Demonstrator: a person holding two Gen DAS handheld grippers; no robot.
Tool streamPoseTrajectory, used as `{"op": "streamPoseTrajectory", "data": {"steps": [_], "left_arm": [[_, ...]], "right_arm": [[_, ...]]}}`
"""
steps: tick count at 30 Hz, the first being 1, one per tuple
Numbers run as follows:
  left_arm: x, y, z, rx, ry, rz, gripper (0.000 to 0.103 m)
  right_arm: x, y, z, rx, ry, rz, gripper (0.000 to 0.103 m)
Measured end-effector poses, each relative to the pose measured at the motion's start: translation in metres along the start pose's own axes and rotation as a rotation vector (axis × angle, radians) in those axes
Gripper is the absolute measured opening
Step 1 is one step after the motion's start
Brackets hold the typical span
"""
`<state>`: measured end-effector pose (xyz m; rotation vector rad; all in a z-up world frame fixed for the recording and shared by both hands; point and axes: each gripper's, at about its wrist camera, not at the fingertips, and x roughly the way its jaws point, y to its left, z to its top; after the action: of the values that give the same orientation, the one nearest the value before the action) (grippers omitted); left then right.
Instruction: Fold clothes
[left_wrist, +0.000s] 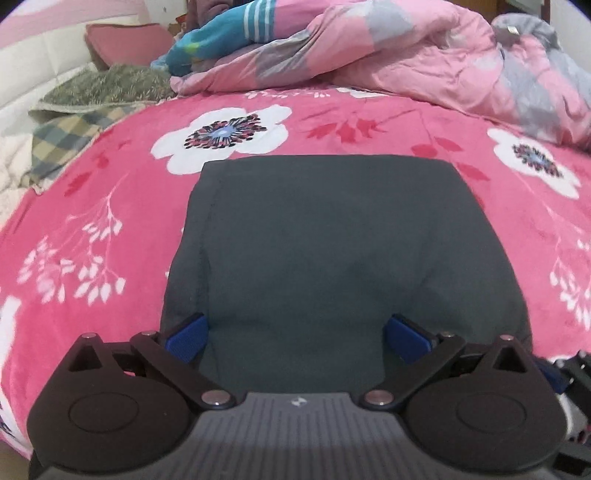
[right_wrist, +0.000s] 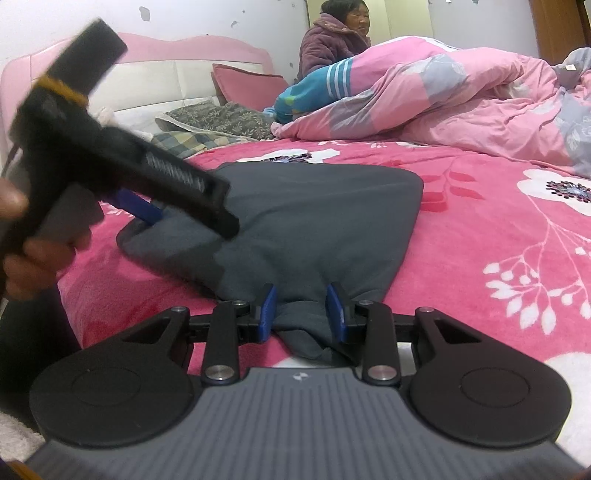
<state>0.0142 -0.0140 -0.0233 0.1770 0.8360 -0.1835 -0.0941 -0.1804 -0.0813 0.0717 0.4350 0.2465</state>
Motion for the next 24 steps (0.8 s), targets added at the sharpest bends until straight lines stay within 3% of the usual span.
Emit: {"op": "streamPoseTrajectory", "data": {"steps": [24], "left_arm": [[0.0052,-0.0036,0.0053,0.009,0.037,0.019,0.103]], "right_arm": [[-0.0015,-0.001,-0.0013,0.004,-0.007,0.001,0.03]]}}
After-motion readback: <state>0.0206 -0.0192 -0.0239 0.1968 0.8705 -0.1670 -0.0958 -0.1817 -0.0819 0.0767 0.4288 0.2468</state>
